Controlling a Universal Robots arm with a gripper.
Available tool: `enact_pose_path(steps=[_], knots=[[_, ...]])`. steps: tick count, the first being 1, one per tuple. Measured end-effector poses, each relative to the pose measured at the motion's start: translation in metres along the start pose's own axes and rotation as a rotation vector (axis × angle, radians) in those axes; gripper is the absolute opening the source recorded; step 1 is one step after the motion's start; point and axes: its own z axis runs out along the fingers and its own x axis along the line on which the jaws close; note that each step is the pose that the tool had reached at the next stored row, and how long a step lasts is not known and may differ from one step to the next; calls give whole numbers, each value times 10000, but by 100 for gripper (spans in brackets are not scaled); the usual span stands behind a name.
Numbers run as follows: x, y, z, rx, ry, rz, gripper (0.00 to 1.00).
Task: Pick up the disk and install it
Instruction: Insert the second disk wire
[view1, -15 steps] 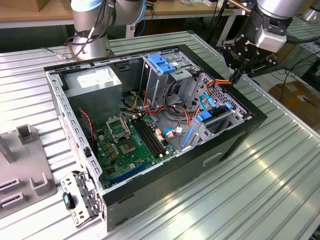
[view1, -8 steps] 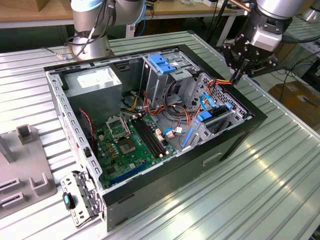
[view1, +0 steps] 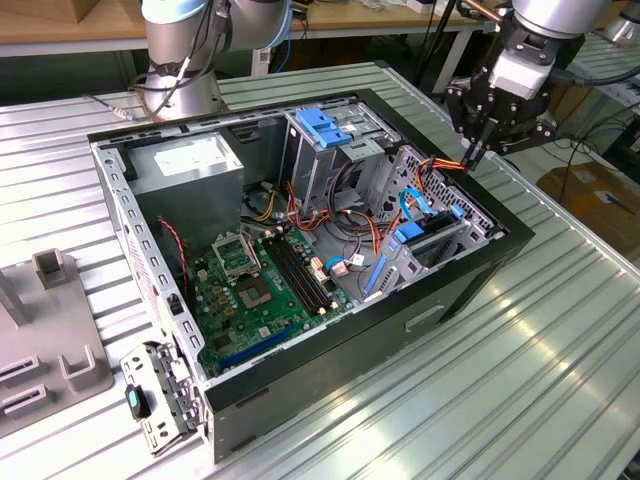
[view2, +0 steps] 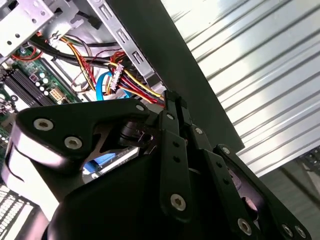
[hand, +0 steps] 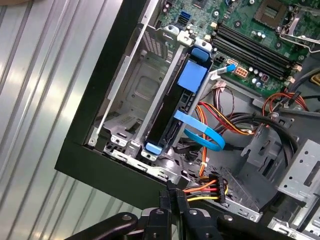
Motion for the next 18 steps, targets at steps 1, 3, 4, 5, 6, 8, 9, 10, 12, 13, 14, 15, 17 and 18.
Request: enact_pose_path(steps=[1, 3, 4, 5, 6, 8, 9, 10, 12, 13, 14, 15, 17, 18], knots=[[0, 0, 0, -1, 2, 17, 16], [0, 0, 0, 0, 2, 19, 16], [0, 0, 0, 0, 2, 19, 16], [0, 0, 0, 0, 2, 19, 16], [-1, 0, 1, -2, 7, 66, 16], [-1, 0, 2, -13, 38, 309, 16], [-1, 1, 5, -27, 77, 626, 16], [0, 1, 6, -35, 101, 821, 16], [-1, 1, 9, -54, 156, 1252, 16], [-1, 2, 10, -61, 177, 1420, 16], [-1, 2, 11, -72, 206, 1654, 16], [-1, 3, 13, -81, 233, 1867, 16], [-1, 2, 16, -101, 289, 2311, 16], [-1, 3, 17, -108, 308, 2468, 16]])
